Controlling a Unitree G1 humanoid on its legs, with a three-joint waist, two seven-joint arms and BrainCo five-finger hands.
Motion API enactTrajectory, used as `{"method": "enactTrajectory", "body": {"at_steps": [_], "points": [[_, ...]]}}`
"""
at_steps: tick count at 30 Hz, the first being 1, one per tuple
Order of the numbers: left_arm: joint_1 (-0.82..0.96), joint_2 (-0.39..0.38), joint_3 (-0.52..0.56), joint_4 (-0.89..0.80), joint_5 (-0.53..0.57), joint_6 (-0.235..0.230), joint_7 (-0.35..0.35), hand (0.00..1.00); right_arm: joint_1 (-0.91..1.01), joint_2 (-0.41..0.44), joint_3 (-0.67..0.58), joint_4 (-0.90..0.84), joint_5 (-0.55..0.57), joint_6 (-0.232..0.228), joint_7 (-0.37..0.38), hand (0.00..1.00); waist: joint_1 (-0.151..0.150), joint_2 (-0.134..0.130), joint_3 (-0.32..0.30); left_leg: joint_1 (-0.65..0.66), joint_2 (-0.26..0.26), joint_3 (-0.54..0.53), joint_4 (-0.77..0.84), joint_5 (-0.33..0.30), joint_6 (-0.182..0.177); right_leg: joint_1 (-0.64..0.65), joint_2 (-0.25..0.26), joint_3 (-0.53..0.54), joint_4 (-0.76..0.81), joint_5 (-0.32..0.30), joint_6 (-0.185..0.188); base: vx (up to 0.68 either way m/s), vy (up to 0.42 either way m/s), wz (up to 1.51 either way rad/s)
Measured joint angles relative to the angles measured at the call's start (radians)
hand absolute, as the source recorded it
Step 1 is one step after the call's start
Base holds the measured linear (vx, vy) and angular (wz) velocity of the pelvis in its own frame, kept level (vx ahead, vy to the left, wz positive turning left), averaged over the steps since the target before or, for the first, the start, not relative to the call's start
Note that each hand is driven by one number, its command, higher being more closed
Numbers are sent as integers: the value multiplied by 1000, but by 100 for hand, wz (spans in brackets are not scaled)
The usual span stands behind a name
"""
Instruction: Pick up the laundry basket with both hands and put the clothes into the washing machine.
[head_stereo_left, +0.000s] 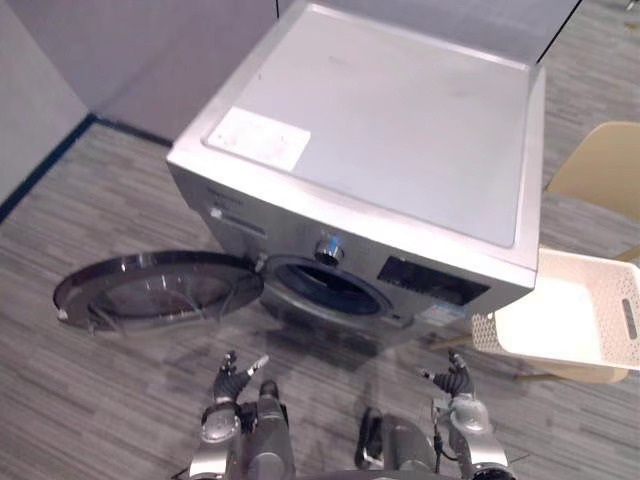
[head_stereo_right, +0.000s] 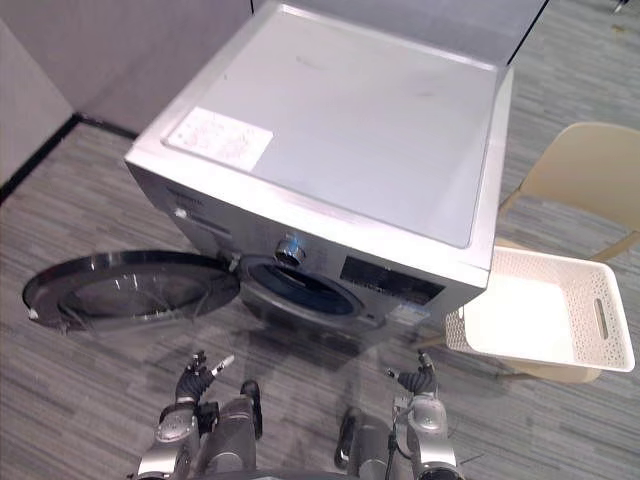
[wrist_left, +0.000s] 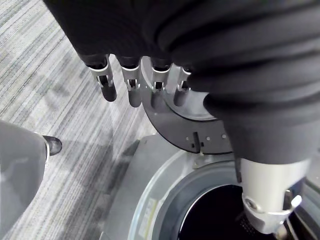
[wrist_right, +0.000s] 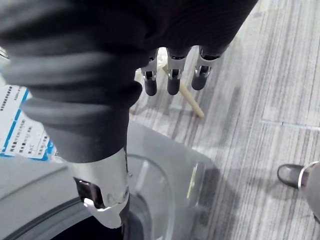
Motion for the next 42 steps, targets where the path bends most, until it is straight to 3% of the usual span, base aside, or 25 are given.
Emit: {"method": "enactTrajectory", "body": {"at_steps": [5, 9, 11, 12, 13, 14, 15, 16, 17, 18, 20, 22, 23, 24, 25, 26, 28, 30, 32, 33, 36, 42], "points": [[-27, 19, 21, 124, 18, -3, 1, 0, -41, -17, -25, 146, -1, 2, 15, 0, -2, 20, -38, 96, -21, 70, -152, 55, 15, 72, 23, 54, -206, 121, 20, 99, 77, -38], [-55, 33, 24, 150, 18, -3, 1, 0, -86, -27, -5, 194, -3, 5, 14, 0, 4, 23, -37, 96, -7, 119, -123, 56, 19, 14, 39, 76, -163, 207, 13, -25, 74, -51], [-57, 21, 35, 141, 17, -9, 1, 0, -101, -34, -3, 196, -6, 5, 14, 0, 22, 30, -35, 101, 9, 129, -134, 59, 55, 41, 43, 77, -215, 239, 30, -85, 66, -46], [-61, 12, 59, 138, 17, -17, 2, 0, -108, -42, -2, 200, -7, 5, 13, 0, 30, 36, -29, 113, 13, 137, -136, 49, 61, 26, 31, 74, -110, 173, 25, -107, 42, -17], [-60, 10, 83, 128, 17, -24, 3, 0, -109, -42, 5, 207, -8, 6, 14, 0, 31, 21, -26, 100, -7, 141, -107, 45, 64, 3, -3, 72, 131, 69, 40, -98, 6, 8], [-45, 12, 96, 123, 17, -23, 3, 0, -116, -41, 23, 226, -14, 4, 14, 0, 51, 4, -25, 89, -17, 144, -65, 40, 71, 28, -12, 75, 228, 50, 60, -111, 16, 13], [-40, 12, 105, 120, 17, -21, 4, 0, -122, -43, 29, 241, -21, 4, 15, 0, 59, -3, -24, 83, -18, 148, -48, 39, 72, 47, -11, 73, 198, 40, 60, -188, -40, -23], [-28, 5, 126, 107, 17, -20, 7, 0, -152, -52, 35, 254, -28, 4, 14, 0, 94, 13, -28, 62, -8, 154, -40, 41, 71, 83, 15, 59, 74, 31, 68, -239, -78, -46], [-11, -10, 126, 88, 17, -22, 13, 0, -172, -61, 36, 250, -30, 0, 12, 0, 118, 30, -30, 26, 9, 160, -56, 55, 63, 109, 44, 42, -47, 17, 45, -261, -90, -36], [-9, -13, 120, 87, 17, -22, 17, 0, -185, -65, 35, 245, -30, -4, 11, 0, 122, 32, -28, -6, 7, 161, -49, 67, 64, 102, 41, 26, -83, 4, 22, -268, -101, 0], [-38, -33, 86, 89, 16, -20, 23, 0, -216, -102, 33, 249, -29, -9, 10, 0, 121, 104, 29, -64, 17, 81, -42, 113, 31, 114, 82, -17, -169, 47, -16, -327, -63, 35], [-24, -34, 78, 88, 16, -20, 23, 0, -201, -98, 33, 248, -28, -8, 6, 0, 114, 105, 33, -40, 11, 56, -126, 196, 21, 117, 87, -56, -164, 60, -30, -267, -70, 51], [-23, -22, 52, 62, 17, -21, 22, 0, -176, -89, 19, 234, -27, -8, 2, 0, 92, 79, 37, -21, -8, 26, -215, 271, -32, 105, 65, -98, -170, 66, -47, -254, -90, 73], [-22, -22, 44, 49, 17, -20, 20, 0, -169, -81, 10, 229, -26, -9, -5, 0, 83, 68, 44, -32, -9, 27, -174, 258, -17, 99, 59, -107, -170, 70, -56, -242, -55, 75], [-25, -21, 36, 39, 18, -20, 21, 0, -164, -80, 2, 229, -21, -10, -11, 0, 79, 60, 46, -54, -10, 23, -78, 206, 25, 94, 50, -119, -170, 79, -61, -233, 9, 43], [-31, -19, 17, 33, 18, -20, 21, 0, -151, -83, -17, 229, -18, -10, -12, 0, 75, 50, 48, -67, -10, 8, 52, 116, 42, 73, 33, -127, -170, 103, -62, -237, 70, 34], [-37, -19, -4, 34, 18, -20, 21, 0, -136, -88, -31, 233, -12, -9, -15, 0, 67, 50, 46, -41, -9, -16, 112, 42, 39, 62, 20, -130, -178, 122, -50, -163, 132, 20], [-36, -10, -29, 36, 29, -19, 22, 0, -116, -84, -61, 234, 0, 0, -16, 0, 41, 68, 33, 69, -21, -38, -73, -16, 13, 63, 21, -140, -215, 155, -25, -108, 199, 21], [-55, 27, -53, 40, 40, -17, 24, 0, -102, -55, -64, 244, 2, 2, -9, 0, 26, 29, 20, 80, -68, -32, -137, 27, 29, 65, -13, -142, -257, 196, -3, -83, 209, 19], [-61, 44, -64, 36, 49, -17, 23, 0, -95, -47, -64, 245, 2, 2, -9, 0, 24, 24, 16, 87, -88, -26, -152, 32, 35, 78, -23, -139, -284, 220, 8, -58, 178, 7], [-70, 63, -60, 16, 61, -16, 26, 0, -95, -47, -63, 254, 0, 2, -8, 0, 23, 25, 12, 109, -123, -9, -172, 34, 51, 101, -45, -118, -332, 259, 24, -42, 183, -12], [-137, 142, -6, -210, 137, -14, 97, 0, -116, -52, -53, 273, -3, 1, -8, 0, 20, 21, -1, 107, -154, 16, -208, 51, 76, 100, -53, -94, -420, 318, 20, 4, 68, -11]]}}
